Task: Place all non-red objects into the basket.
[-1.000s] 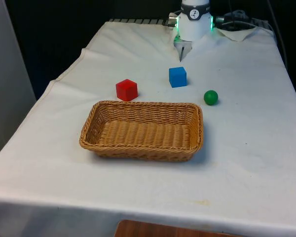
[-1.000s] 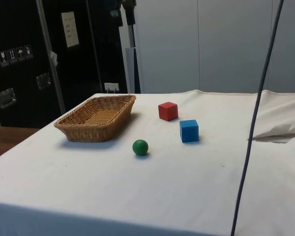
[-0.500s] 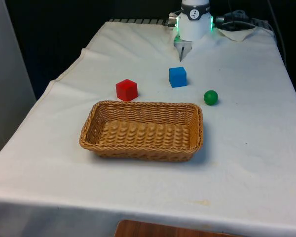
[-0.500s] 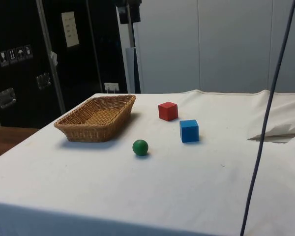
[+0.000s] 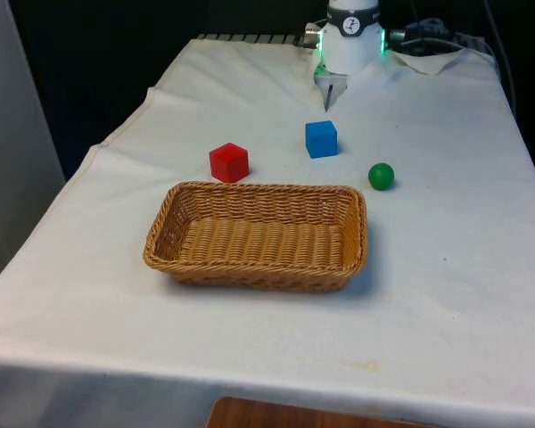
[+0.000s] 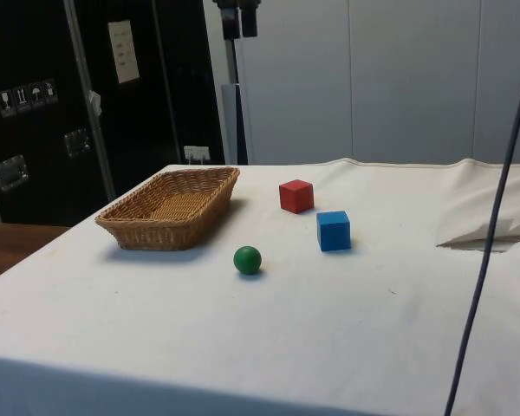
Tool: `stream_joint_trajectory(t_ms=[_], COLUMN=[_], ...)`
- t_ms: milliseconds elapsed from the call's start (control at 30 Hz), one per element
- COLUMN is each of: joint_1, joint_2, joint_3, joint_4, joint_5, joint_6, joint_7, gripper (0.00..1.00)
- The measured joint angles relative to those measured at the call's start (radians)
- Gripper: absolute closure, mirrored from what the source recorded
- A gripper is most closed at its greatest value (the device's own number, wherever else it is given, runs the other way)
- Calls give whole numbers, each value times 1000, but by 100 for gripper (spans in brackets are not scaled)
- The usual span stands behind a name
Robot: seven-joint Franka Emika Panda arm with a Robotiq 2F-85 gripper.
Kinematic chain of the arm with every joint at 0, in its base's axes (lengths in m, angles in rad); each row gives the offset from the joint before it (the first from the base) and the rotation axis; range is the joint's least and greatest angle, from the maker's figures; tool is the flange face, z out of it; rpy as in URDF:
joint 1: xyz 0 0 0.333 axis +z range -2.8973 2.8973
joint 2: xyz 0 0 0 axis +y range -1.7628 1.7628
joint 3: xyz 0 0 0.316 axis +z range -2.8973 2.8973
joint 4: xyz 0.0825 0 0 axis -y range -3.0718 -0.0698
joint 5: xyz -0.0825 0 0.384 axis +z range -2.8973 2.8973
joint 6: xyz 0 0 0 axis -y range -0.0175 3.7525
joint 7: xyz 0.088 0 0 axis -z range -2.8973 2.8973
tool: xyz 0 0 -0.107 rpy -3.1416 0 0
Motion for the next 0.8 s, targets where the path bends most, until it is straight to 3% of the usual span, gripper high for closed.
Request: stream_joint_trajectory(t_ms=[367, 800], joint_1=[0, 0], joint_2=[-56, -45], joint_3=[1, 5], joint_4=[-66, -82], joint_5=[-2, -52], joint_6=[42, 40], joint_7=[-26, -75], gripper=[0, 0])
